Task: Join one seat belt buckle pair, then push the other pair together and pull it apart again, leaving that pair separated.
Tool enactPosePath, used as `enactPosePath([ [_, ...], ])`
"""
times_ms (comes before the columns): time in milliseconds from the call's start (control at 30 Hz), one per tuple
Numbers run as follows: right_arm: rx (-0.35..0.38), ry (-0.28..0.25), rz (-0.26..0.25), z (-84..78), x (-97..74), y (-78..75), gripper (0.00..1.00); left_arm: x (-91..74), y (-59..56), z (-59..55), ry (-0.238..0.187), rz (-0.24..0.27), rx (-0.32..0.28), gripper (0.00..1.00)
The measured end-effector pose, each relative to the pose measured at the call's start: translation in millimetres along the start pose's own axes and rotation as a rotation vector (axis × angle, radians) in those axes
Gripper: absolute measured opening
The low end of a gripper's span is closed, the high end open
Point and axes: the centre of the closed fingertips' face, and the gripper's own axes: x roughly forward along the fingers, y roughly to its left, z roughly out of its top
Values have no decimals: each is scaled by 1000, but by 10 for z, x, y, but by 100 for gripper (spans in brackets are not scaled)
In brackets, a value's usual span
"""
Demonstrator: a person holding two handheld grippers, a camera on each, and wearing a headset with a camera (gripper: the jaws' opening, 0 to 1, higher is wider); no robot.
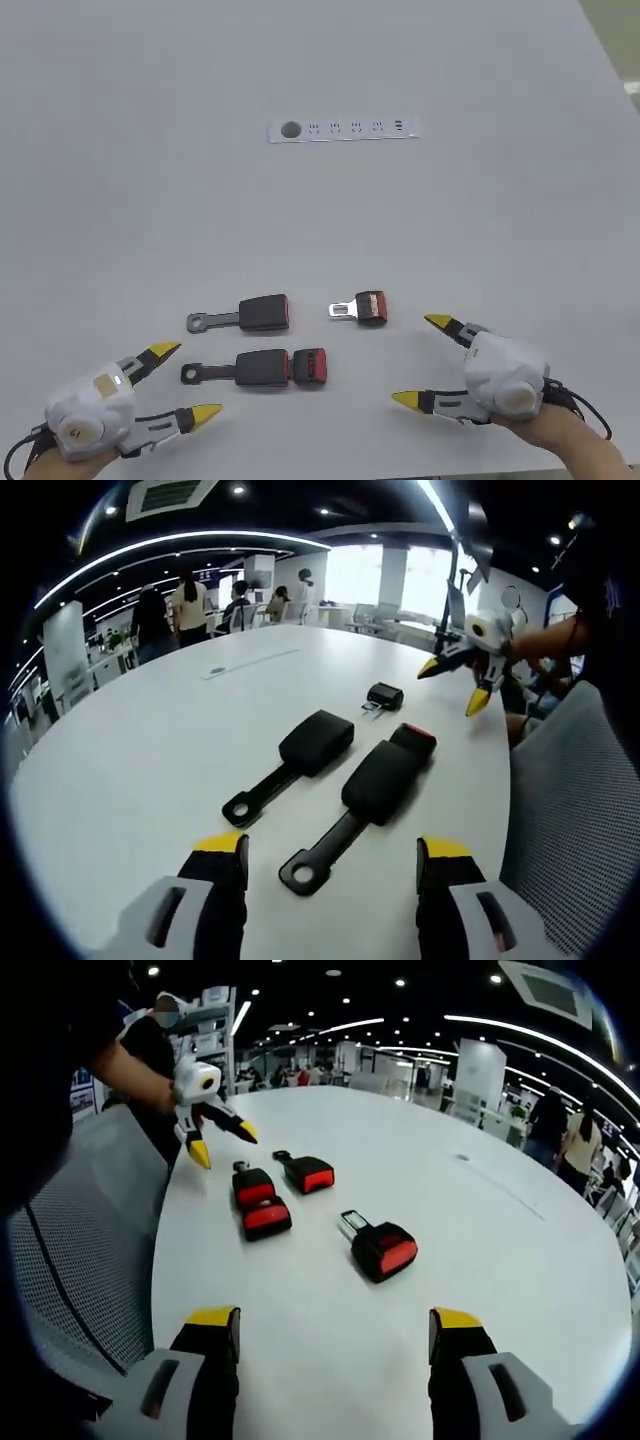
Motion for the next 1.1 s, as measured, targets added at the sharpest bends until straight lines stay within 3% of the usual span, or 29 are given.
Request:
enactPosePath([
  [67,15,-24,-22,22,10,-4,81,-1,14,3,-15,24,-13,75],
  [133,29,-55,-37,52,20,0,82,12,25,13,-40,34,-65,81],
  [300,26,-92,-50,21,81,62,92,43,56,54,-86,64,-54,93],
  [400,28,-98,-53,-3,111,69,99,68,38,56,-92,64,-39,97],
  [733,51,-121,-62,-15,115,52,99,68,-12,237,-173,49,-68,100],
  [1100,57,-140,-64,7,101,38,99,110,87,259,-187,66,-39,100],
])
